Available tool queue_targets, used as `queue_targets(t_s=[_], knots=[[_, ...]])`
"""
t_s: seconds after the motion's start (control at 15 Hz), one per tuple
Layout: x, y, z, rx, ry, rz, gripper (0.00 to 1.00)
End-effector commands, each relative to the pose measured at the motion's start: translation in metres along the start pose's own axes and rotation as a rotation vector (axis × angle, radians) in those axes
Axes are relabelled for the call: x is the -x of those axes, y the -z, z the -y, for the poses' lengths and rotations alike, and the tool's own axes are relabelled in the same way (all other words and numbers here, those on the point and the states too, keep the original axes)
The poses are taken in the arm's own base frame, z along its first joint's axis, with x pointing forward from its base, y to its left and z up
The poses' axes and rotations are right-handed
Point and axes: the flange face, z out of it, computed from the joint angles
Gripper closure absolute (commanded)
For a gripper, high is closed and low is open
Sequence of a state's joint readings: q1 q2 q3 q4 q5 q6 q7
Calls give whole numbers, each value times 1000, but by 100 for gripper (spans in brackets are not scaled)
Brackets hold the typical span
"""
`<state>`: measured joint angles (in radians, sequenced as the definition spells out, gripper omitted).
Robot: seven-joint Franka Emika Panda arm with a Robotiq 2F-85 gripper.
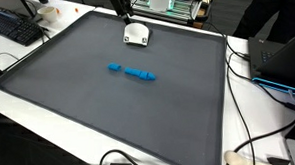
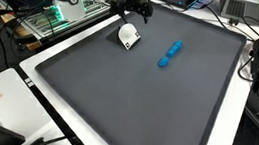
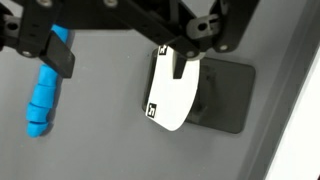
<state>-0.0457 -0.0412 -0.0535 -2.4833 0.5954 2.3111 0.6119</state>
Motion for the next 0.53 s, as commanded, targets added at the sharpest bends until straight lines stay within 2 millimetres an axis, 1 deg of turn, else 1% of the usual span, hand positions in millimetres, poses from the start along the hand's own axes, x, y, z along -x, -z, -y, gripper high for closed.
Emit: queue_targets(t_s=[0.0,0.2,0.47], knots=[[28,28,13,46,111,-38,0],[51,47,32,82,291,-86,0],[79,61,51,136,502,-120,0]])
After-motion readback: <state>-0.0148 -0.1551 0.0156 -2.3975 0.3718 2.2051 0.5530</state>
